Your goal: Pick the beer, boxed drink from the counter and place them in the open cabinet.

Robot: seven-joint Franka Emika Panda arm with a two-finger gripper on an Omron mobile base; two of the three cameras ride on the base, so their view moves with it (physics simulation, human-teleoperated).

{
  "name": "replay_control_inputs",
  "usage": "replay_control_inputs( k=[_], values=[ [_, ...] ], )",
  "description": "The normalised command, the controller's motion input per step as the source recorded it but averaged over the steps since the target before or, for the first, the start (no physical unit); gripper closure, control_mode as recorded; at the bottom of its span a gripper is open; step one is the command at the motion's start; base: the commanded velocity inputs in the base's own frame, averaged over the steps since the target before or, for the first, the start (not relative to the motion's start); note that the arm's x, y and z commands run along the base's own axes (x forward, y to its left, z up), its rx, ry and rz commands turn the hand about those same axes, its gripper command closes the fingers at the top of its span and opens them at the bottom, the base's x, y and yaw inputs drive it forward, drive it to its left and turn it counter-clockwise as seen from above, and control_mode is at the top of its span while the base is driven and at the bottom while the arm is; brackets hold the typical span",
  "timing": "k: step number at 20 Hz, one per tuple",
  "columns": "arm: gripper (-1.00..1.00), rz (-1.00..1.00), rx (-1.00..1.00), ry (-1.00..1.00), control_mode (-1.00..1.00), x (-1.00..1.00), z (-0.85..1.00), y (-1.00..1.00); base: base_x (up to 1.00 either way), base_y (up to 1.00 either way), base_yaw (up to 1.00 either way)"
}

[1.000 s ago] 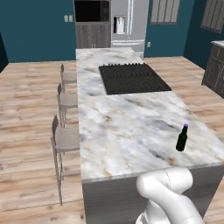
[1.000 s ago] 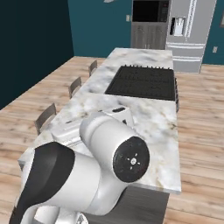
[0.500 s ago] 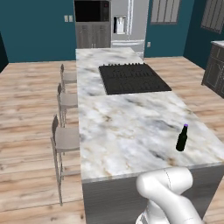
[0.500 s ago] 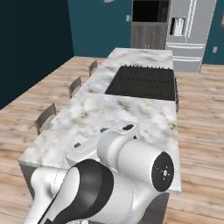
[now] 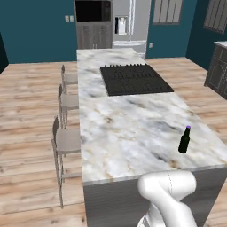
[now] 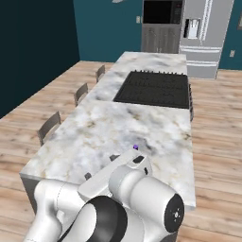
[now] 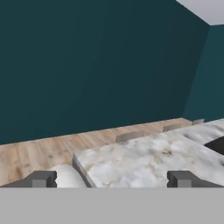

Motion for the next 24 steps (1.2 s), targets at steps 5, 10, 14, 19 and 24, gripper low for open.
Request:
replay_control_inputs(
  k=[5,10,14,19,24],
  values=[
    [-1.00,0.00,0.00,-0.01,-1.00,0.14,-0.09,0.00,0.00,0.00,0.00],
    [-1.00,0.00,0.03,0.04,-1.00,0.11,-0.22,0.00,0.00,0.00,0.00],
    [-1.00,0.00,0.06,0.13,-1.00,0.12,-0.30,0.00,0.00,0.00,0.00],
    [-1.00,0.00,0.08,0.14,-1.00,0.24,-0.31,0.00,0.00,0.00,0.00],
    [-1.00,0.00,0.11,0.10,-1.00,0.20,-0.25,-0.03,0.00,0.00,0.00]
  ],
)
